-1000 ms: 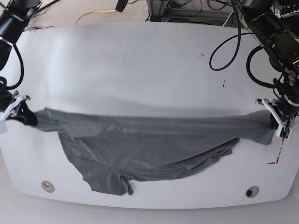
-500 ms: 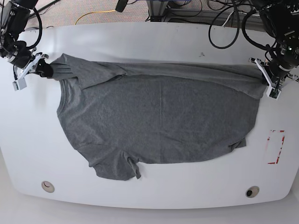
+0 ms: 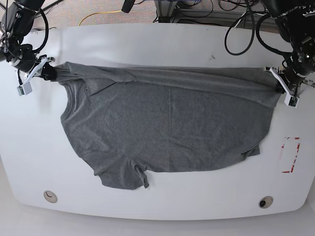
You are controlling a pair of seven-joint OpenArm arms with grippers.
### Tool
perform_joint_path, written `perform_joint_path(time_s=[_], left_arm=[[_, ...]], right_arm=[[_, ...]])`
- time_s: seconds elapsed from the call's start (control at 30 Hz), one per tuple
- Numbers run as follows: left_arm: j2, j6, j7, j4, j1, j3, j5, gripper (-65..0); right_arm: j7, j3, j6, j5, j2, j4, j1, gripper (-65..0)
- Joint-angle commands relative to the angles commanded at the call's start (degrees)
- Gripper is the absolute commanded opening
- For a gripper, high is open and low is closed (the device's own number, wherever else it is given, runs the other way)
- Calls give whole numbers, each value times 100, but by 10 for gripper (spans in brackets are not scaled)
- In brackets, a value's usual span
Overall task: Fold the T-shirt properly
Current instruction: 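Lower the shirt edge flat and open both grippers, then move both grippers onto the shirt's edge and pinch the fabric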
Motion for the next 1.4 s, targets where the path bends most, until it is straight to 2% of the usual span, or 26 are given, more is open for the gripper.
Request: perform_joint_path(time_s=[0.23,0.33,0.5,0.57,0.63,0.77,0.87,1.03,1.1,1.2,1.4], left_arm=[[-44,0,-26,-677,-563,9,0,-650],[-193,0,-35,-888,-607,18,0,-647],[-273,0,-35,-1213,-826,281,0,-644],[-404,0,-26,-1248,-844,510,0,-632],[-413,0,-26,-1248,-853,651,0,-576],[-448,0,-26,-1240,-888,721,0,-275],[-448,0,-26,-1231,-1029,721,0,-150],[-448,22,-26,-1152,-1187,607,-44,-146],[-422,0,-9,-993,-1275,466,-44,-146],[-404,0,0,-369,-1143,369,-44,-146],[-123,0,0,378,-914,492,-44,-160]], right_arm=[[9,-308,0,0,0,-554,431,-650],[26,-316,0,-9,18,-1029,703,-650],[26,-316,0,-580,0,-1433,1055,-650],[26,-308,0,-949,-18,-1442,1169,-625],[26,-290,0,-1178,-79,-1442,1240,-591],[26,-70,0,-1477,-114,-1415,1222,-458],[26,246,0,-1486,-123,-1407,1152,-363],[-9,853,0,-1433,-141,-730,853,-184],[-26,949,0,-1389,-264,-422,738,-165],[-123,1037,0,-958,-431,431,387,-162],[-141,853,0,-88,-598,985,185,-162]])
